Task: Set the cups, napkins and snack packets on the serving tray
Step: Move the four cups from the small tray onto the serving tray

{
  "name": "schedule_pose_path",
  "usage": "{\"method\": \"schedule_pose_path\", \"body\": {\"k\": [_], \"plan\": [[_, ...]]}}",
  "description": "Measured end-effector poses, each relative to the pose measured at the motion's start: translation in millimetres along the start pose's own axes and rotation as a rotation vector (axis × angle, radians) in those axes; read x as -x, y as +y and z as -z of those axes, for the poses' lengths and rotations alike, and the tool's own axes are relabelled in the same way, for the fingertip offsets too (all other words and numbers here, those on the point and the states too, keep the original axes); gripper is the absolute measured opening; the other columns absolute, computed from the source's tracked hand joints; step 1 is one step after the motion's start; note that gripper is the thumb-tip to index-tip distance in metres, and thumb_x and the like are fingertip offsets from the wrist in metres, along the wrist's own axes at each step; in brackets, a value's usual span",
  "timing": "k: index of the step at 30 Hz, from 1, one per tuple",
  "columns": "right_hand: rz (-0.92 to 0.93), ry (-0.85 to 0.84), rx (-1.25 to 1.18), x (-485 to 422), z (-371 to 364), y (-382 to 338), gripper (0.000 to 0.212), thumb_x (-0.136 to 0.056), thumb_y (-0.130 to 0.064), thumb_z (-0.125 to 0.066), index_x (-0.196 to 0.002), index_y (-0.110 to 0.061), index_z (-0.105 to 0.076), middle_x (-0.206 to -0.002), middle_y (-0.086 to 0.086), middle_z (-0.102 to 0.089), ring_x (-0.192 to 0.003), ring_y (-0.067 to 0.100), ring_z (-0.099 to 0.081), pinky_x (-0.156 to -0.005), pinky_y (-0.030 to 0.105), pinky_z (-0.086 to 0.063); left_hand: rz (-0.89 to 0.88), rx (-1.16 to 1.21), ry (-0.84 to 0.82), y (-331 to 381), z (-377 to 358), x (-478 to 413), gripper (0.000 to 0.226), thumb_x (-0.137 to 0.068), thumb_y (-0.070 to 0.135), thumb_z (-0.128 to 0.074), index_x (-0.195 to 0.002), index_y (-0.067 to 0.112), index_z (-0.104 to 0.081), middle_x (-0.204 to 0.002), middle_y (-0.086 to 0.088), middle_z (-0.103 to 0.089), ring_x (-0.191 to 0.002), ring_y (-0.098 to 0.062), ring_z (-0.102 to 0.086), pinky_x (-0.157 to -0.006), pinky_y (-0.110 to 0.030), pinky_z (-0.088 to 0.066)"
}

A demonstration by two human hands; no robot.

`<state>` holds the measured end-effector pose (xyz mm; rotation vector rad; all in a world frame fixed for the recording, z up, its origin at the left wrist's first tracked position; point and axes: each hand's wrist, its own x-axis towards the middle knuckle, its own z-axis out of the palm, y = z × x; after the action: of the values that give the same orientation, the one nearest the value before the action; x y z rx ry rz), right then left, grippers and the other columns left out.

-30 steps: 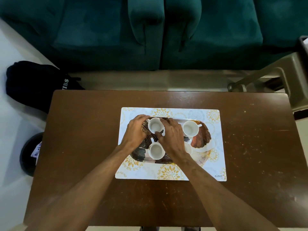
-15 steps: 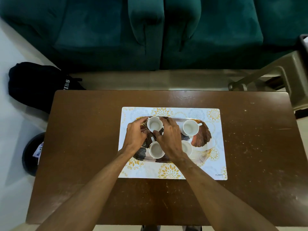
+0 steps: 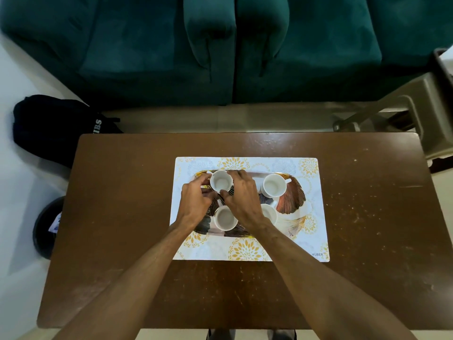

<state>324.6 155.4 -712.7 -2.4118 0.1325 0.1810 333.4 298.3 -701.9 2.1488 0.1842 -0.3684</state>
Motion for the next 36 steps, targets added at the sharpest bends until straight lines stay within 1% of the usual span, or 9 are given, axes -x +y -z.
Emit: {"method": "schedule_pose_path", "body": {"k": [3,12,19,22,25,31,33,35,36], "plan": [[0.003,-0.014,-0.009,-0.6,1.1,-1.5,0.054,-0.08,-0.017,-0.072,-0.131,-0.011,-0.057,-0.127,0.01,-0.06,-0.118,0.031,-0.055,-0.099,0.043,-0.045,0.016,-0.002,0.009,0.8,-0.1,2.2,0.057,-0.081,0.001,-0.079,-0.133,0.013,-0.062,-0.116,-0.005,-0.073,-0.089,-0.012,-0.073,-0.082,-0.019,-0.056],[0.017,-0.012,-0.047,1.9,1.5,-0.7,0.058,-0.082,-0.02,-0.074,-0.135,-0.011,-0.053,-0.13,0.01,-0.059,-0.123,0.029,-0.051,-0.102,0.041,-0.043,0.028,-0.057,0.109,0.8,0.8,4.9,0.054,-0.082,0.006,-0.081,-0.133,0.011,-0.063,-0.113,-0.007,-0.074,-0.086,-0.012,-0.073,-0.083,-0.022,-0.057],[-0.026,0.154,-0.079,24.2,37.6,7.5,0.049,-0.087,-0.019,-0.069,-0.135,-0.014,-0.055,-0.128,0.006,-0.056,-0.119,0.026,-0.05,-0.101,0.043,-0.044,-0.152,-0.09,0.246,36.8,-18.1,28.7,0.041,-0.082,0.004,-0.078,-0.121,0.009,-0.067,-0.118,-0.004,-0.069,-0.099,-0.019,-0.067,-0.09,-0.036,-0.058],[-0.116,0.313,-0.049,38.9,56.8,20.9,0.049,-0.087,-0.018,-0.07,-0.134,-0.014,-0.057,-0.13,0.007,-0.054,-0.12,0.024,-0.049,-0.097,0.037,-0.044,-0.183,-0.078,0.202,58.6,-43.0,37.3,0.039,-0.085,0.007,-0.077,-0.123,0.008,-0.067,-0.121,-0.005,-0.068,-0.105,-0.019,-0.066,-0.092,-0.029,-0.055],[-0.269,0.411,-0.09,49.1,68.4,43.1,0.045,-0.088,-0.023,-0.07,-0.131,-0.016,-0.056,-0.129,0.007,-0.052,-0.119,0.025,-0.052,-0.098,0.042,-0.051,-0.189,-0.075,0.112,73.9,-71.0,38.9,0.045,-0.084,0.011,-0.078,-0.127,0.009,-0.066,-0.125,-0.006,-0.068,-0.109,-0.021,-0.065,-0.095,-0.033,-0.054],[-0.314,0.31,-0.207,50.8,68.0,80.2,0.042,-0.095,-0.03,-0.063,-0.134,-0.016,-0.053,-0.13,0.005,-0.062,-0.119,0.025,-0.058,-0.1,0.042,-0.051,-0.179,-0.12,-0.03,72.6,-108.8,22.6,0.054,-0.083,0.013,-0.077,-0.133,0.01,-0.06,-0.133,-0.004,-0.063,-0.119,-0.025,-0.06,-0.099,-0.044,-0.051],[-0.305,0.293,-0.26,46.8,66.1,85.0,0.033,-0.095,-0.027,-0.064,-0.125,-0.015,-0.057,-0.118,0.003,-0.068,-0.106,0.023,-0.065,-0.089,0.034,-0.055,-0.164,-0.128,-0.034,69.4,-113.9,16.0,0.048,-0.088,0.015,-0.073,-0.134,0.01,-0.06,-0.132,-0.005,-0.064,-0.117,-0.025,-0.061,-0.098,-0.046,-0.052],[-0.304,0.278,-0.286,43.1,66.3,86.6,0.027,-0.094,-0.021,-0.064,-0.119,-0.011,-0.06,-0.108,0.004,-0.072,-0.094,0.019,-0.068,-0.075,0.008,-0.047,-0.156,-0.124,-0.041,68.2,-116.3,10.9,0.043,-0.091,0.016,-0.069,-0.133,0.009,-0.061,-0.128,-0.006,-0.066,-0.111,-0.023,-0.065,-0.095,-0.044,-0.054],[-0.301,0.278,-0.288,41.5,66.9,85.9,0.025,-0.094,-0.018,-0.065,-0.117,-0.009,-0.06,-0.105,0.005,-0.072,-0.089,0.017,-0.068,-0.069,0.0,-0.041,-0.157,-0.121,-0.044,68.0,-116.5,9.2,0.041,-0.092,0.016,-0.068,-0.132,0.009,-0.062,-0.127,-0.007,-0.067,-0.108,-0.022,-0.067,-0.093,-0.044,-0.055]]}}
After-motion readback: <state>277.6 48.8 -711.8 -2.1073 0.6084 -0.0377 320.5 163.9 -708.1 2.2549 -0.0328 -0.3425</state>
